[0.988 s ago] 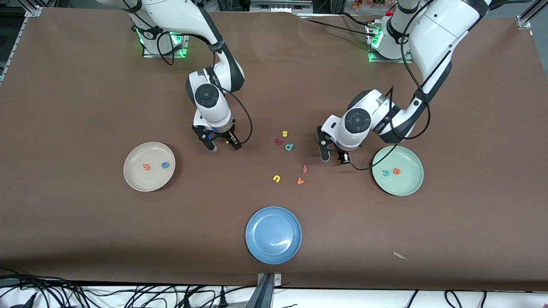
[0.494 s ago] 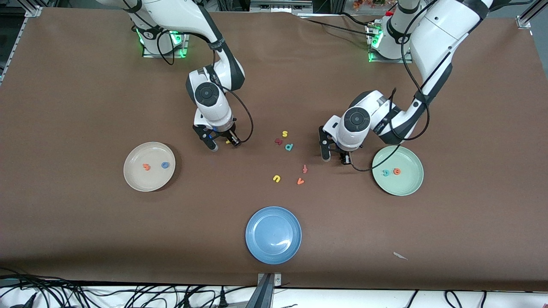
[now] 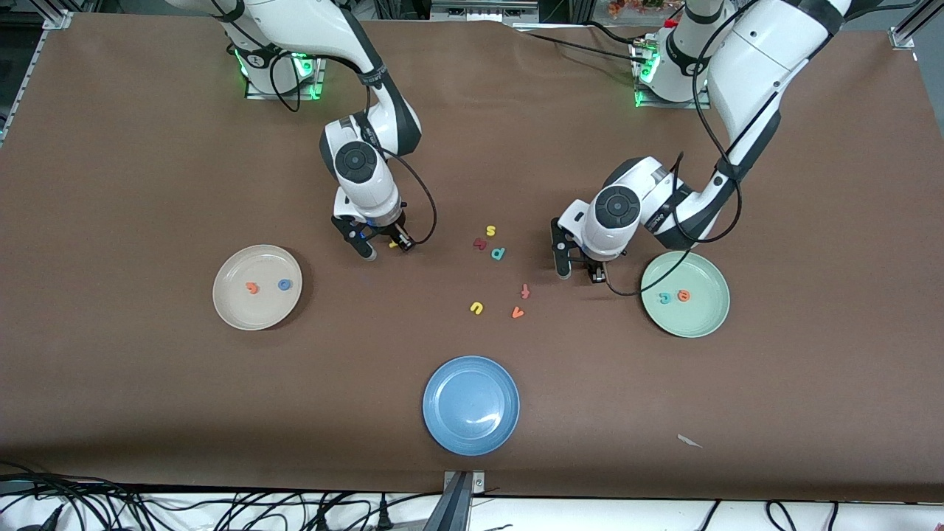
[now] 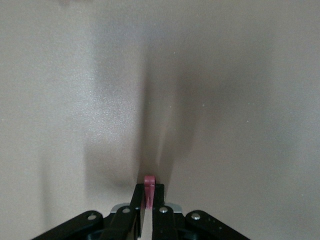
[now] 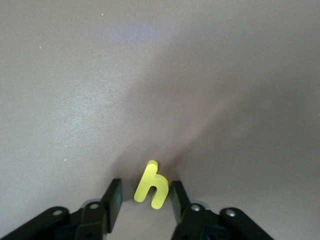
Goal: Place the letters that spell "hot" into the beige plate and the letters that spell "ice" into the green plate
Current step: 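Grasp the yellow h with the right gripper while the left gripper grasps the dash, then place the h on the cream plate while the left gripper places the dash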
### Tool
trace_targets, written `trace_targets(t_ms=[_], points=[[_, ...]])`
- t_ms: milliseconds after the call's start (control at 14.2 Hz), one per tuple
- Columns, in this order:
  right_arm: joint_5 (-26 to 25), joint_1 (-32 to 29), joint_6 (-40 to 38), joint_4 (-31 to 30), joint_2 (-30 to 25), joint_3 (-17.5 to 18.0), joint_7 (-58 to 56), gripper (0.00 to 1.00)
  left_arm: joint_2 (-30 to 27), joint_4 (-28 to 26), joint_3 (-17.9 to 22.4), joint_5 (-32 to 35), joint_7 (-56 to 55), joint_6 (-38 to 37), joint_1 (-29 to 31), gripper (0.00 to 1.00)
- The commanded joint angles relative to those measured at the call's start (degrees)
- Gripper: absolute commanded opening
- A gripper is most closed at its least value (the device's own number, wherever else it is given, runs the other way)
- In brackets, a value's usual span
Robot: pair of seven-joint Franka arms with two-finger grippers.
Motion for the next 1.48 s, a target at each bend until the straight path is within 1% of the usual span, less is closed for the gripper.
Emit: trace_targets(t_ms=[0, 212, 282, 494, 635, 706, 847, 917, 988, 1129, 1200, 1270, 1341, 1411], points=[[0.97, 0.05, 0.78, -1.52, -0.57, 0.13, -1.74, 0.43, -1.05, -0.25, -0.37, 1.67, 0.50, 0.03, 0.66, 0.00], [0.97, 0.05, 0.78, -1.52, -0.48, -0.04, -1.92, 0.41, -5.44, 2.11, -0.55, 0.26, 0.50, -7.24, 0.75, 0.00], [0.97, 0.05, 0.78, -1.52, -0.48, -0.04, -1.92, 0.39, -6.07, 3.08, -0.55, -1.31, 0.59, -9.97, 1.45, 0.00], [0.97, 0.05, 0.78, -1.52, -0.48, -0.04, -1.92, 0.36, -7.65, 3.97, -0.73, -2.73, 3.21, -12.28, 7.24, 0.00], [0.97, 0.05, 0.78, -1.52, -0.48, -0.04, -1.83, 0.34, -6.96, 3.71, -0.72, -2.73, 5.32, -12.37, 12.76, 0.00], [0.97, 0.05, 0.78, -1.52, -0.48, -0.04, -1.83, 0.32, -6.78, 3.53, -0.72, -2.73, 5.77, -12.37, 13.83, 0.00], [0.97, 0.05, 0.78, -1.43, -0.48, -0.04, -1.74, 0.30, -5.82, 2.05, -0.72, -2.73, 6.30, -11.67, 15.25, 0.00], [0.97, 0.05, 0.78, -1.43, -0.48, -0.04, -1.74, 0.26, -5.03, 1.17, -0.81, -2.73, 6.82, -10.62, 16.82, 0.00], [0.97, 0.05, 0.78, -1.43, -0.48, -0.04, -1.74, 0.23, -5.02, -0.23, -1.25, -2.73, 7.44, -9.39, 17.44, 0.00], [0.89, 0.05, 0.78, -1.34, -0.48, -0.04, -1.74, 0.18, -4.32, -0.86, -1.34, -2.64, 8.05, -7.55, 17.80, 0.00], [0.88, 0.05, 0.78, -1.17, -0.48, -0.04, -1.91, 0.16, -3.18, -0.86, -1.34, -1.77, 8.15, -6.67, 17.80, 0.07], [0.88, 0.05, 0.78, -0.99, -0.57, -0.04, -1.92, 0.13, -2.91, -0.86, -1.34, -1.76, 8.15, -5.87, 17.89, 0.10], [0.71, 0.05, 0.69, -0.73, -0.66, -0.04, -2.00, 0.13, -3.17, -0.86, -1.34, -1.76, 8.06, -6.04, 17.80, 0.24], [0.71, 0.05, -0.09, -0.47, -1.18, -0.04, -2.96, 0.11, -3.43, -0.69, -1.34, -1.76, 7.97, -6.30, 17.80, 0.57]])
